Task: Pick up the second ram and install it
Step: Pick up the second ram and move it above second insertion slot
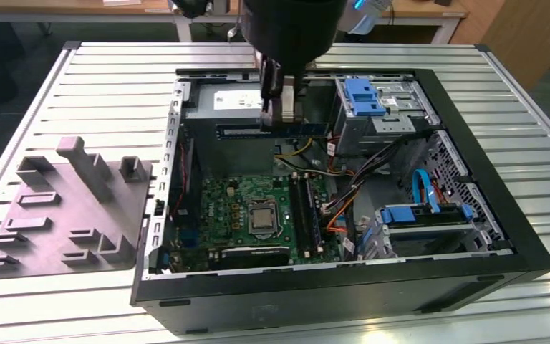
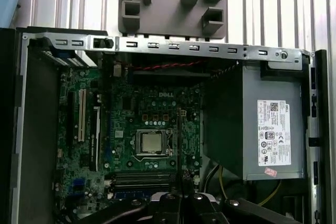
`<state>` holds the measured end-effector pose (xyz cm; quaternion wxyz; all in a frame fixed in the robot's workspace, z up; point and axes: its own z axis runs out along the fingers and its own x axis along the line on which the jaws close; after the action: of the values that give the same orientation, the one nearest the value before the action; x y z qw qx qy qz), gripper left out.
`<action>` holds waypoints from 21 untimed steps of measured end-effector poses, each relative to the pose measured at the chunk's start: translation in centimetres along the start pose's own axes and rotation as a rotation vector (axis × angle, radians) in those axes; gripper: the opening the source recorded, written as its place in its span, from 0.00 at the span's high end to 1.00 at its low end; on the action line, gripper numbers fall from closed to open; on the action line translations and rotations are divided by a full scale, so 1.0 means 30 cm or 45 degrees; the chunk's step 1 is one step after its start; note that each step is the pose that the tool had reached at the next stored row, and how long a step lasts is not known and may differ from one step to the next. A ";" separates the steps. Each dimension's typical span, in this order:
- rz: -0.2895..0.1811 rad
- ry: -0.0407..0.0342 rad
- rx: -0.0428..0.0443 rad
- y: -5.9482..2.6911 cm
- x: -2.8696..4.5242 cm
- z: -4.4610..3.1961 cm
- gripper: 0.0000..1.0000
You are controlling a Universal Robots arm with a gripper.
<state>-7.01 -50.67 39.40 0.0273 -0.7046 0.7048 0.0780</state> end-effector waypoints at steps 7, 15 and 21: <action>0.000 0.0000 0.000 -0.013 0.003 0.042 0.88; 0.000 0.0001 0.000 -0.017 0.008 0.089 0.88; 0.000 0.0006 0.000 -0.020 0.009 0.125 0.88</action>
<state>-6.68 -50.39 35.60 0.0271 -0.7046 0.7048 0.0779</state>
